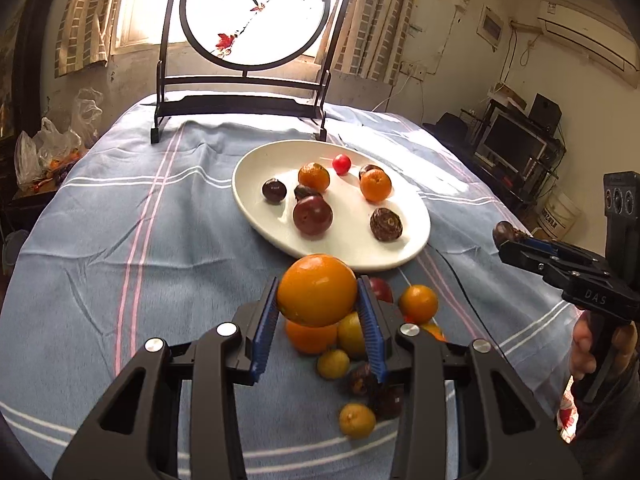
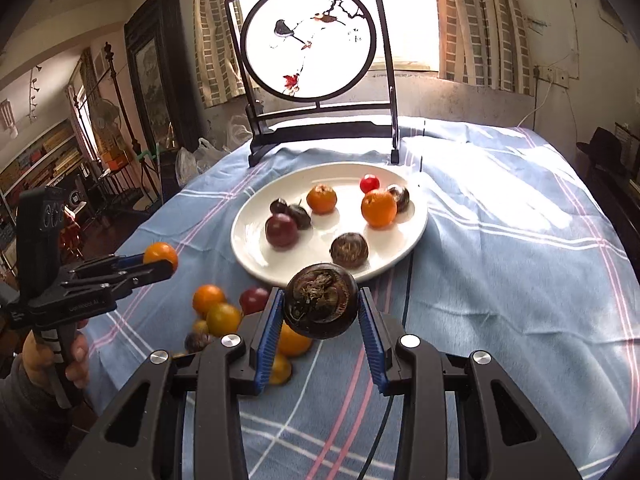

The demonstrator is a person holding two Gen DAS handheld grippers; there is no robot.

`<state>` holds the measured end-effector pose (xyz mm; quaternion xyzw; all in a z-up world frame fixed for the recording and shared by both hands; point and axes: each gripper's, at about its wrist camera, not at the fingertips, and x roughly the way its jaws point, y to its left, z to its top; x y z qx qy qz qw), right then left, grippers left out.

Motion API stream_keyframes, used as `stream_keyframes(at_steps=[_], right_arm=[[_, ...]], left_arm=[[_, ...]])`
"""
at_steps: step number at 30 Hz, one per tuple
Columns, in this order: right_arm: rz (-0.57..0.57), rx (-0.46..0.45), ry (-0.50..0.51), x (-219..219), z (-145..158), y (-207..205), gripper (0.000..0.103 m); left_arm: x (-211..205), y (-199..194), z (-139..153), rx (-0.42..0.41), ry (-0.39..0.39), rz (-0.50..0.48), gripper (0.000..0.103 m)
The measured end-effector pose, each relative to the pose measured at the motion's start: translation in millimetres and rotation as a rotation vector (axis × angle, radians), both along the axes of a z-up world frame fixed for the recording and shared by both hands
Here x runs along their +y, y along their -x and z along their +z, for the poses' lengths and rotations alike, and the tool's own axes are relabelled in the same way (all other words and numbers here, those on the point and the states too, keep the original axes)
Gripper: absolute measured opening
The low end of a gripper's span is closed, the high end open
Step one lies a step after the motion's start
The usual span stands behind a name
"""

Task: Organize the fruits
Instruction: 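Carry the orange and passion fruit over the plate and open both tools, then grasp a small yellow-green citrus with the left tool while the right tool grasps a mandarin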

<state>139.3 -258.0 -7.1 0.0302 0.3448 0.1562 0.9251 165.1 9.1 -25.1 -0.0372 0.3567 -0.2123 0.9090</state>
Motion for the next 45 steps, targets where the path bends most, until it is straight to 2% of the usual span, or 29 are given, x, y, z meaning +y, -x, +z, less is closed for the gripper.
stream_keyframes(at_steps=[4, 7, 11, 12, 13, 15, 17, 22, 23, 25, 30, 32, 36, 39, 41, 42, 45], right_arm=[[-0.029, 0.010, -0.031, -1.9, 9.0, -49.6, 0.038], [-0.045, 0.050, -0.058, 3.8, -3.3, -87.6, 0.038], [-0.055, 0.067, -0.066, 17.1, -21.2, -126.9, 0.039], [-0.061, 0.063, -0.074, 18.1, -23.9, -133.4, 0.041], [-0.071, 0.062, -0.071, 19.0, -25.4, -138.0, 0.050], [-0.095, 0.045, -0.070, 17.3, -24.1, -138.9, 0.058], [-0.090, 0.033, -0.077, 14.0, -20.1, -129.8, 0.059], [-0.076, 0.020, -0.054, 4.1, -20.6, -79.6, 0.061], [-0.076, 0.018, -0.031, 4.0, -23.7, -67.3, 0.064], [-0.067, 0.030, -0.017, 2.3, -32.5, -43.4, 0.065], [-0.053, 0.047, -0.051, -6.6, -50.1, 7.9, 0.065], [-0.054, 0.045, -0.064, -9.4, -55.4, 20.4, 0.065], [-0.046, 0.048, -0.088, -10.8, -59.5, 31.8, 0.065], [-0.031, 0.054, -0.061, -5.6, -61.2, 33.8, 0.065], [-0.011, 0.049, -0.044, -0.3, -60.7, 35.7, 0.065], [0.003, 0.046, -0.035, 2.4, -60.9, 37.3, 0.065], [0.053, 0.042, -0.018, 10.3, -61.0, 41.8, 0.064]], left_arm=[[-17.9, -47.4, 7.1, 0.009, -0.013, 0.002, 0.038], [-28.0, -85.0, -0.9, 0.076, 0.013, 0.008, 0.038], [-40.1, -122.8, -12.8, 0.129, 0.006, 0.022, 0.040], [-39.7, -129.5, -14.8, 0.146, 0.016, 0.025, 0.041], [-37.7, -134.0, -15.8, 0.158, 0.024, 0.038, 0.041], [-31.2, -135.1, -12.6, 0.159, 0.046, 0.057, 0.042], [-25.2, -125.5, -5.8, 0.141, 0.060, 0.054, 0.044], [-17.7, -68.1, 4.5, 0.078, 0.028, 0.010, 0.059], [-17.0, -53.7, 4.4, 0.068, 0.012, -0.002, 0.063], [-16.5, -22.4, 2.6, 0.049, -0.024, -0.038, 0.063], [-21.7, 55.5, -11.3, -0.016, -0.145, -0.128, 0.064], [-25.1, 72.3, -22.9, -0.007, -0.188, -0.140, 0.064], [-27.5, 79.6, -50.8, 0.061, -0.210, -0.143, 0.047], [-28.9, 76.6, -62.2, 0.080, -0.207, -0.130, 0.045], [-31.1, 73.0, -67.6, 0.090, -0.208, -0.137, 0.030], [-31.7, 72.6, -68.4, 0.084, -0.210, -0.135, 0.027], [-33.0, 77.3, -64.5, 0.065, -0.192, -0.146, 0.025]])
